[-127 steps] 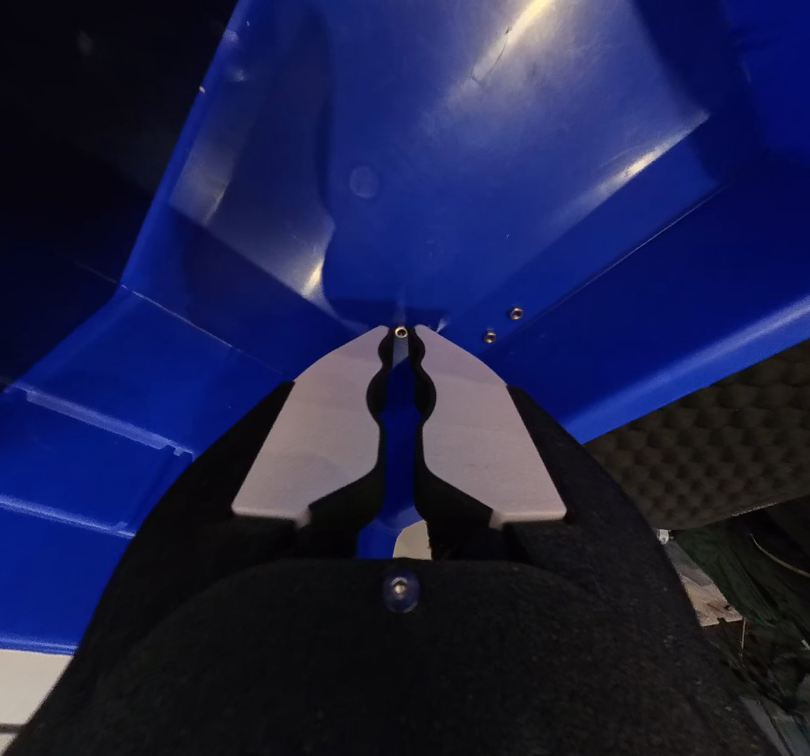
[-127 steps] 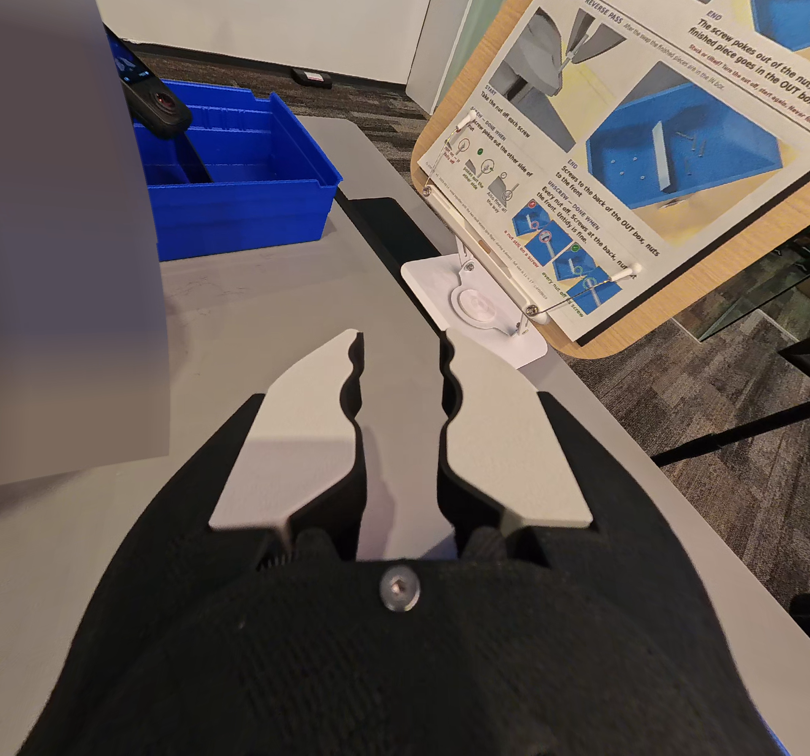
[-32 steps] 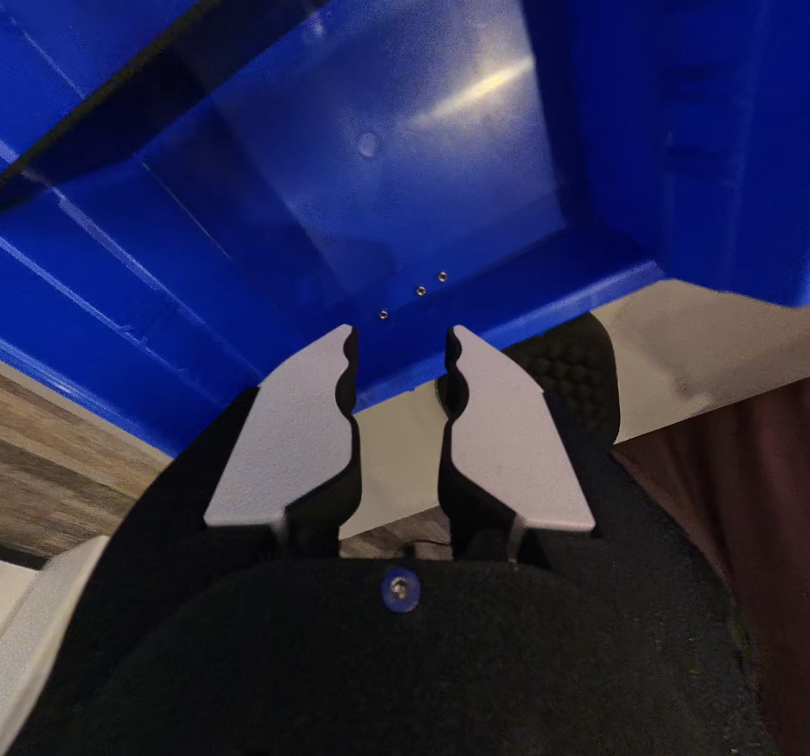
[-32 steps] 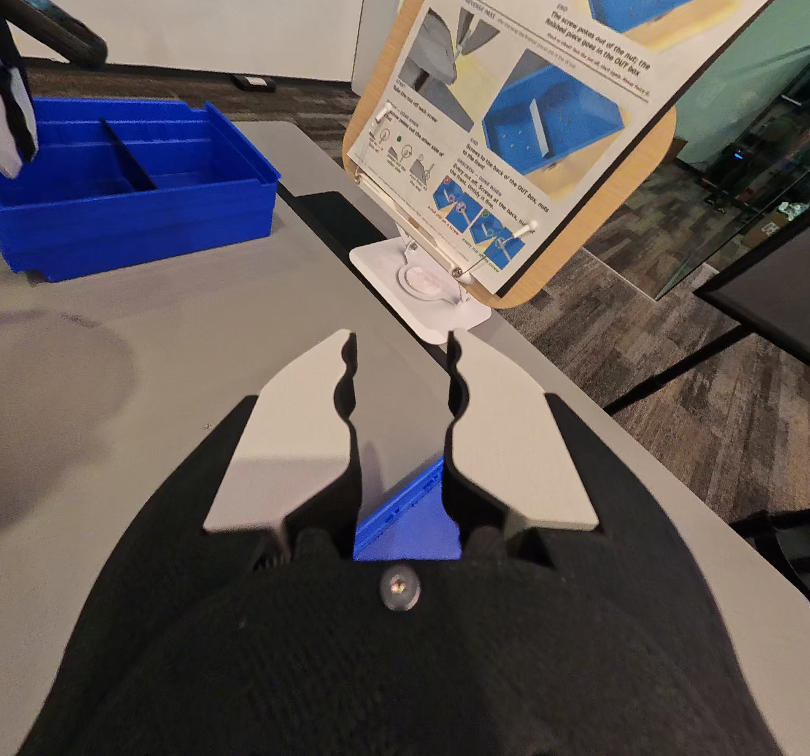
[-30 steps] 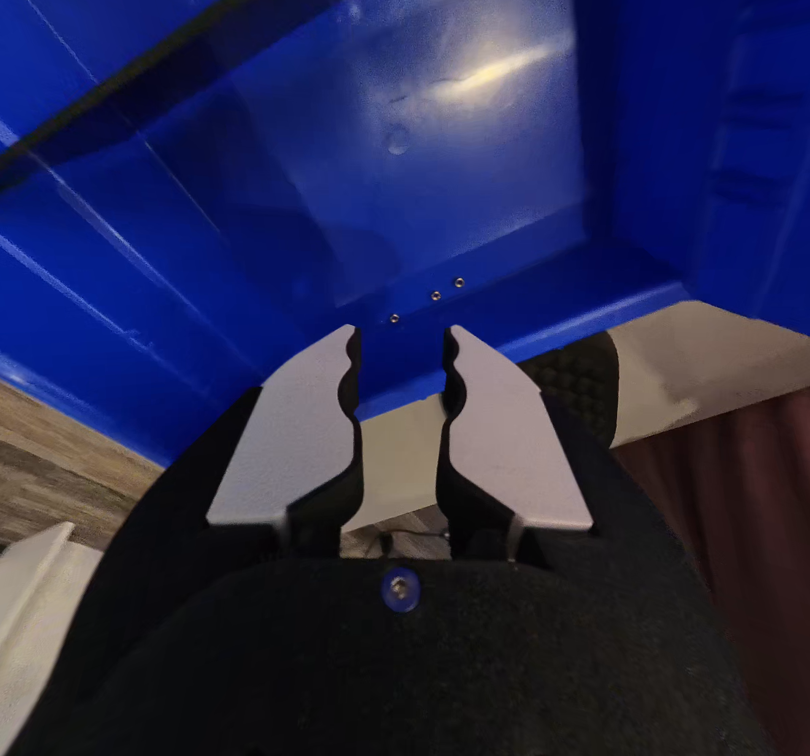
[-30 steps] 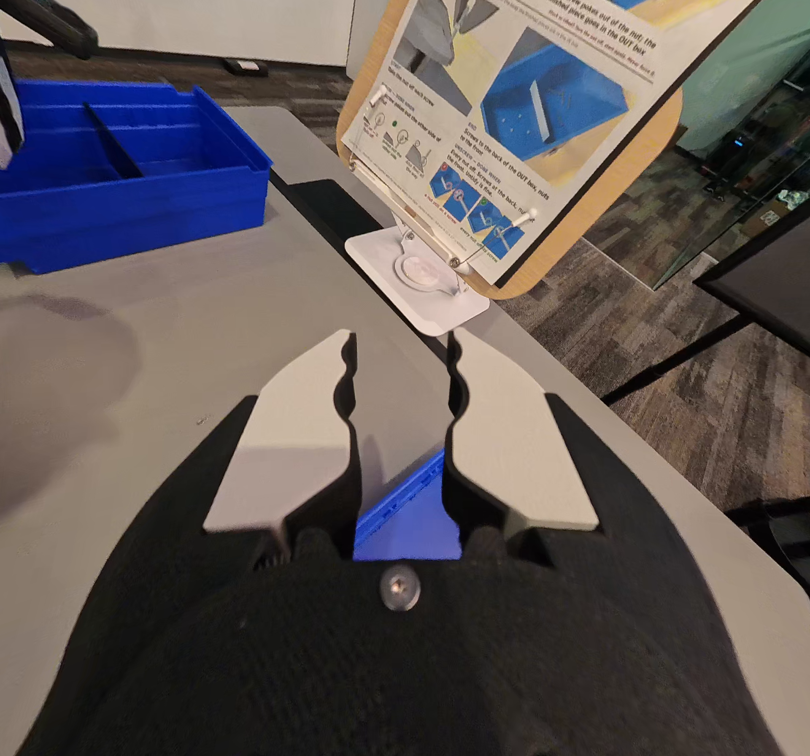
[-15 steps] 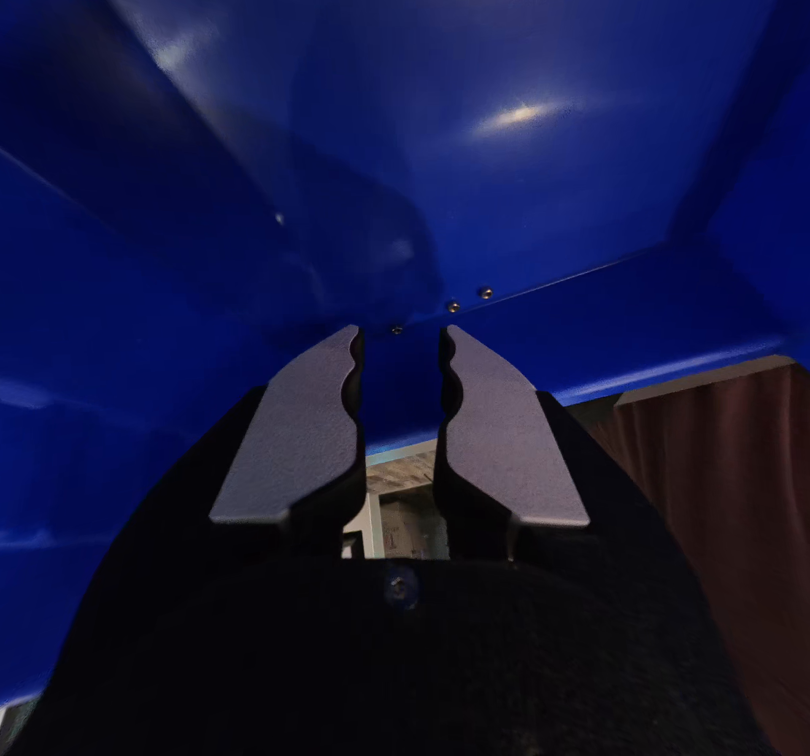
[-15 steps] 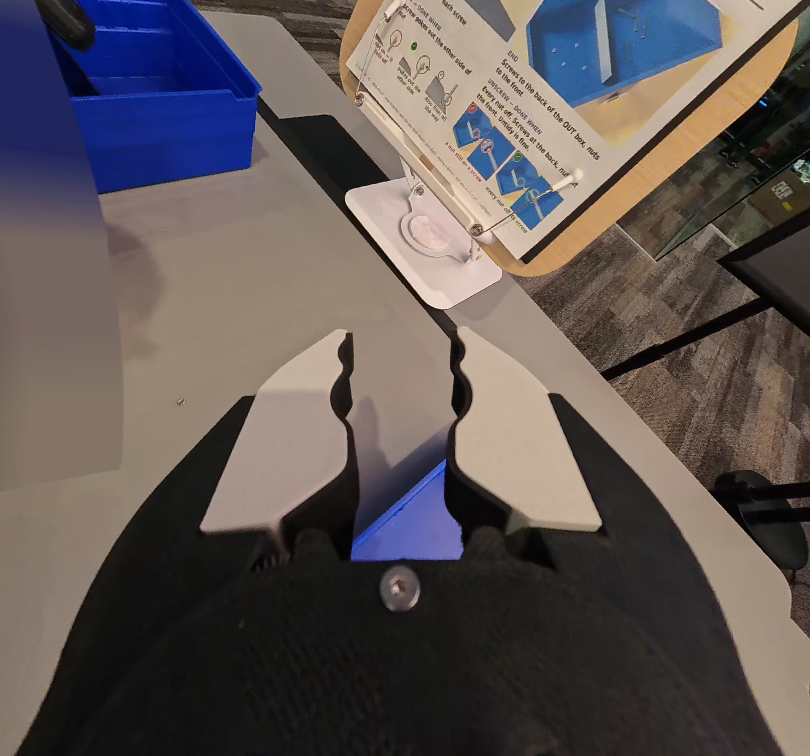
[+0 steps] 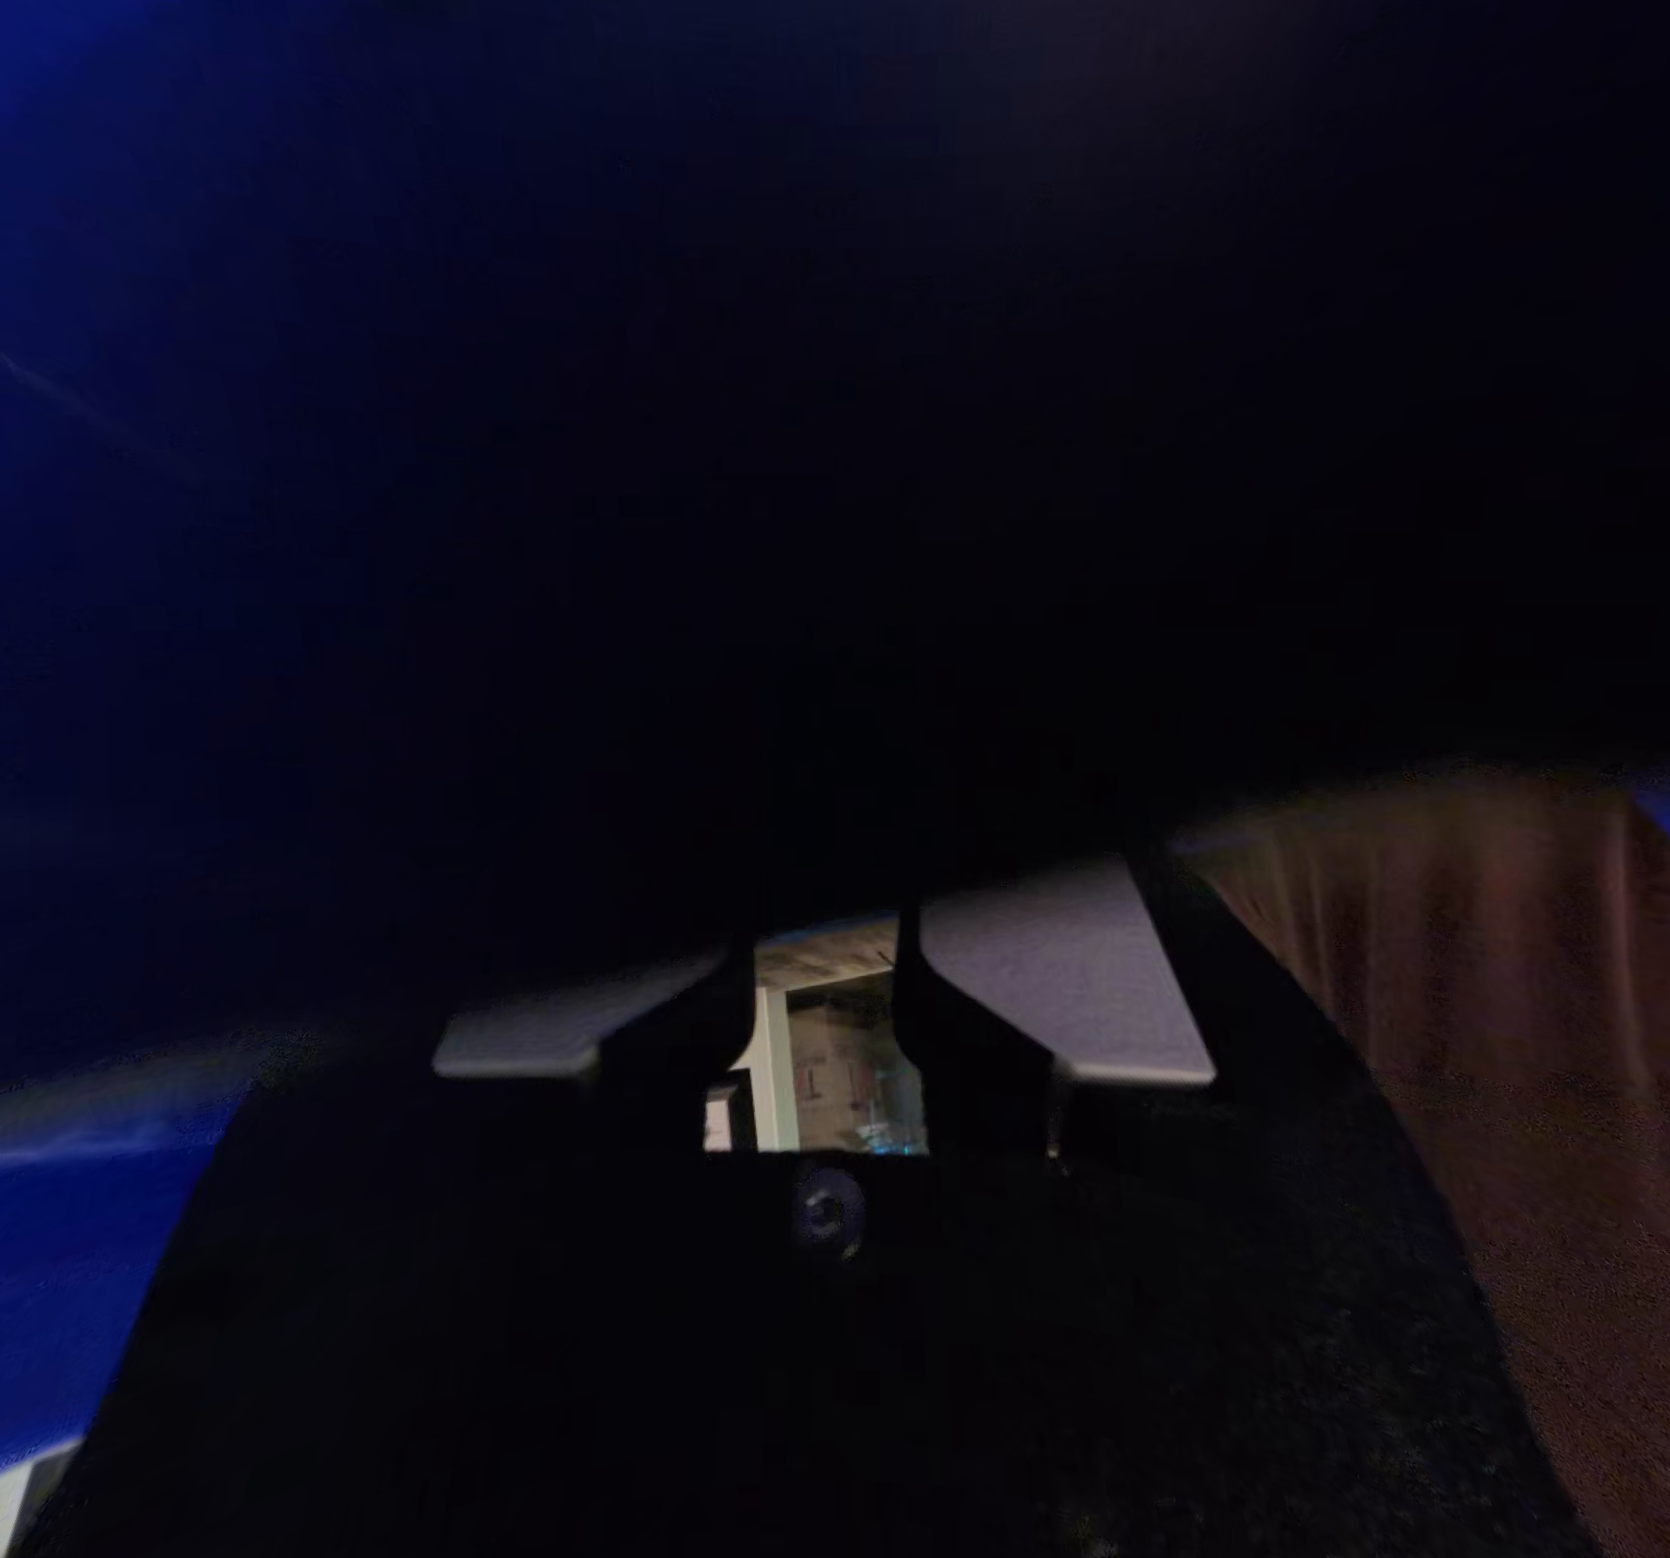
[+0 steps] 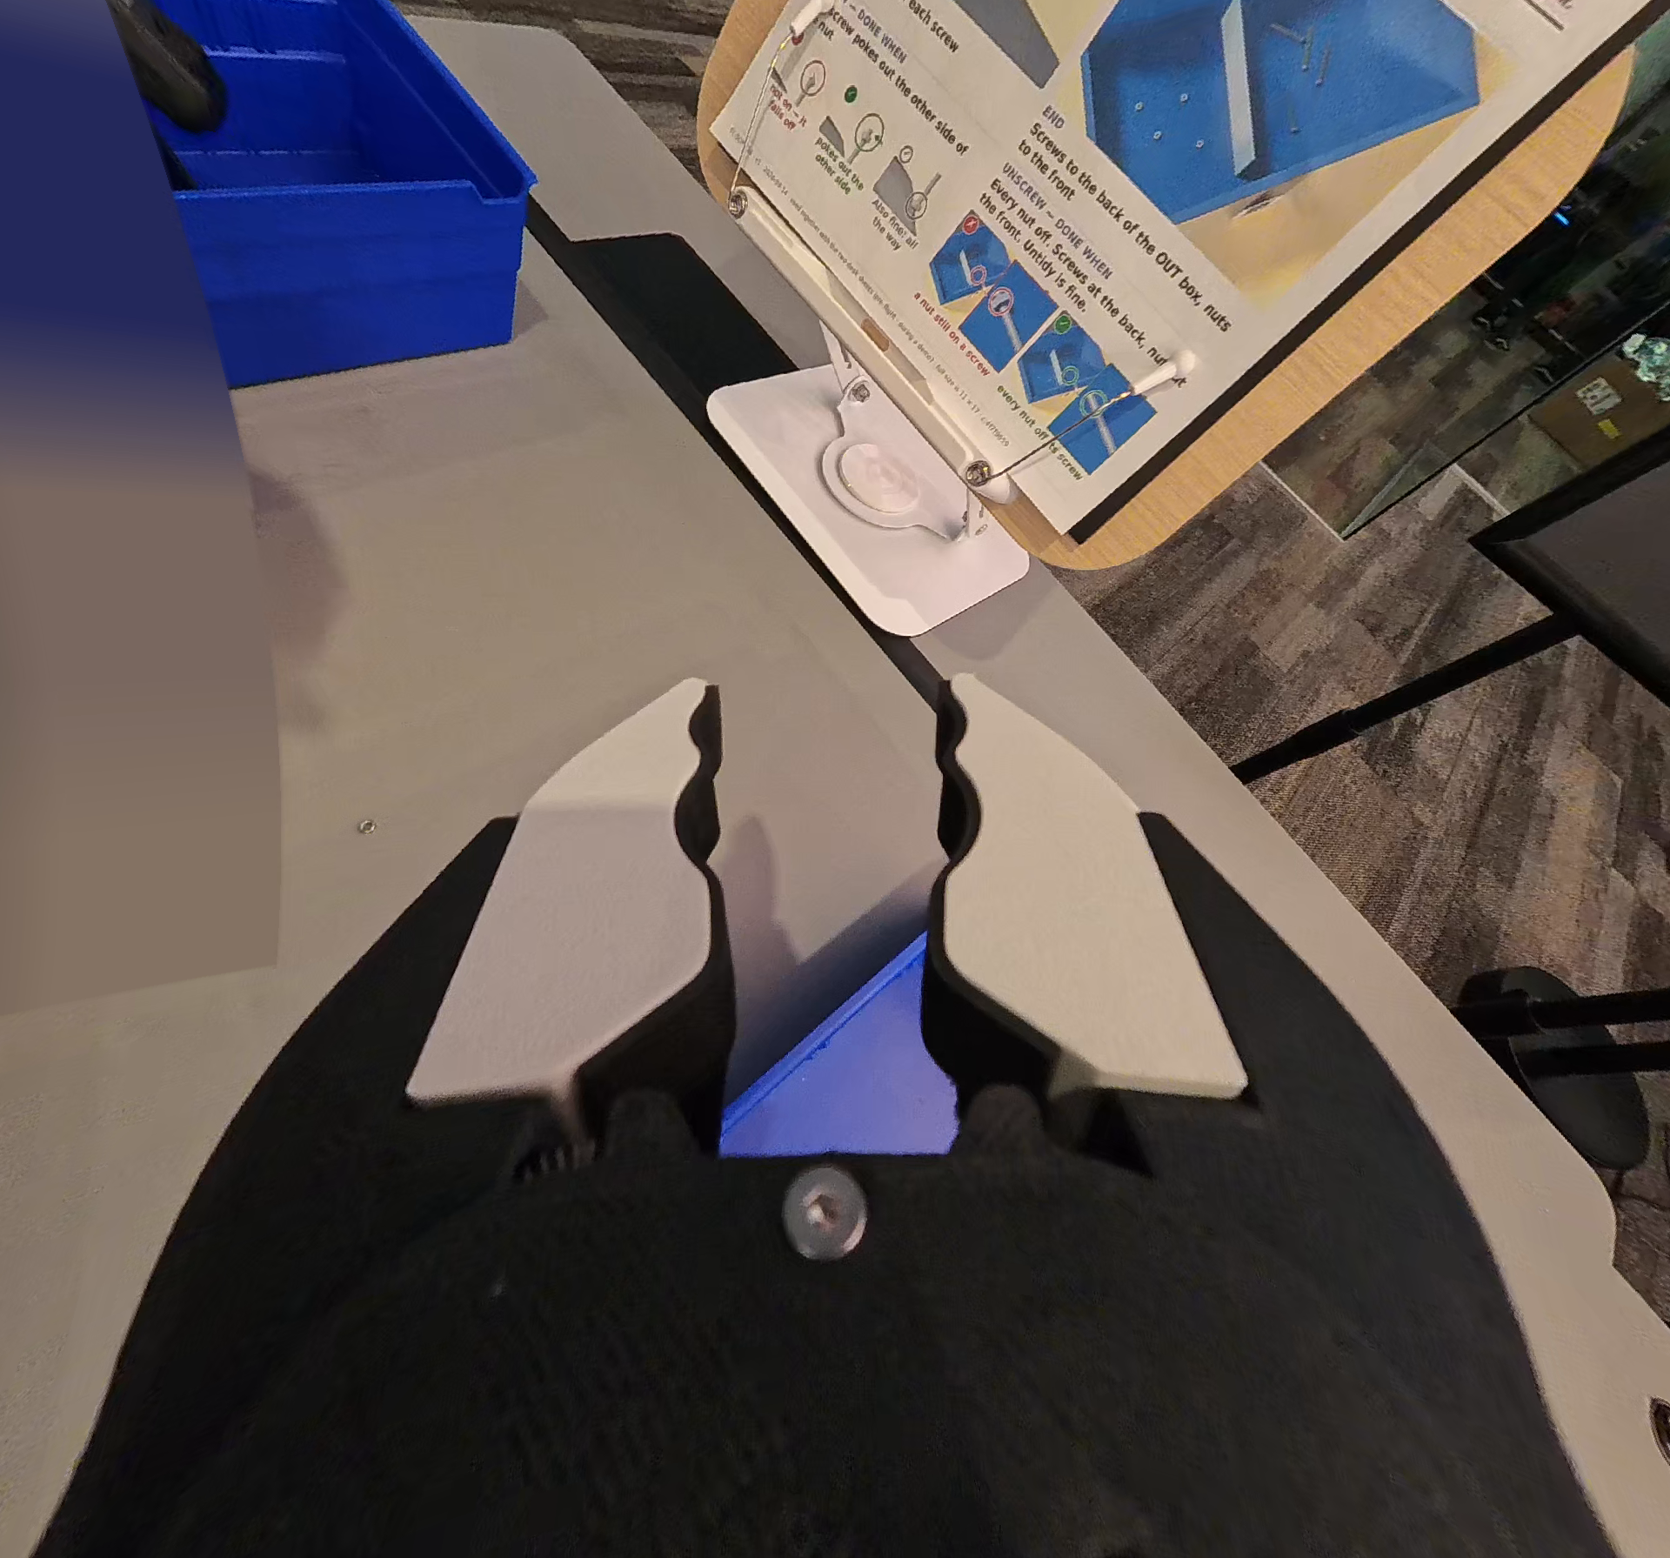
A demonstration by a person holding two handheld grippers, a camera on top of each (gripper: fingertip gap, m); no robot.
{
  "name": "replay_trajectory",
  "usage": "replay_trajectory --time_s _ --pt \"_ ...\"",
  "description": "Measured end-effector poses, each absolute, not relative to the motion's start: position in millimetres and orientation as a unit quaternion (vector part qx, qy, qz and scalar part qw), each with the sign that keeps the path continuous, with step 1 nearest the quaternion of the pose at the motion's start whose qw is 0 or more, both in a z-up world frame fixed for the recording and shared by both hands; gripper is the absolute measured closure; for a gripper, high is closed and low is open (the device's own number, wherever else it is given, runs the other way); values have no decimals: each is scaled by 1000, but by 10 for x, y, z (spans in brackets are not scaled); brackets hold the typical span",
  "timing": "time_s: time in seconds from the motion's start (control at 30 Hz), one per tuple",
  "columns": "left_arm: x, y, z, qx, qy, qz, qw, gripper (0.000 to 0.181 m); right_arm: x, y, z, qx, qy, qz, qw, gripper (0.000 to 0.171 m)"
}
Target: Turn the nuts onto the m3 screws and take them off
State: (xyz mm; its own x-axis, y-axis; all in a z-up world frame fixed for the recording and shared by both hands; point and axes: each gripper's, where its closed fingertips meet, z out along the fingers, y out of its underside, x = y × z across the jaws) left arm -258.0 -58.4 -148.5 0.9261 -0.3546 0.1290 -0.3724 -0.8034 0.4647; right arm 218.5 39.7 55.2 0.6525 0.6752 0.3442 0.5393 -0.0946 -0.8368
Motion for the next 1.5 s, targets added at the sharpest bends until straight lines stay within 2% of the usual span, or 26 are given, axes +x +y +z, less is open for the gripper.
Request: replay_trajectory --time_s 0.03,0.17,0.3,0.43,0.6,0.73,0.83,1.5 --pt "-2577 -585 -1464 950 -192 20 245 150 2188 397 555 -737 -411 64 533 125" --pt "-2501 -580 -1239 957 -185 49 219 150 2203 399 554 -738 -411 60 532 124" --pt "-2350 -264 -794 970 -193 80 124 154 2215 405 571 -737 -409 60 535 124" --pt "-2036 472 -468 967 -236 98 4 151 2190 406 558 -737 -411 61 533 124" --pt "-1985 1180 -703 911 -405 1 -73 150 2184 363 609 -730 -416 59 540 124" --pt "-1947 1381 -1021 851 -513 -12 -112 151 2229 348 669 -726 -410 60 548 124" --pt "-2016 1525 -1144 798 -582 -63 -140 166 2248 342 699 -724 -407 63 553 124" --pt "-2091 1600 -1513 792 -600 -53 -102 162 2205 334 665 -725 -416 58 546 124"
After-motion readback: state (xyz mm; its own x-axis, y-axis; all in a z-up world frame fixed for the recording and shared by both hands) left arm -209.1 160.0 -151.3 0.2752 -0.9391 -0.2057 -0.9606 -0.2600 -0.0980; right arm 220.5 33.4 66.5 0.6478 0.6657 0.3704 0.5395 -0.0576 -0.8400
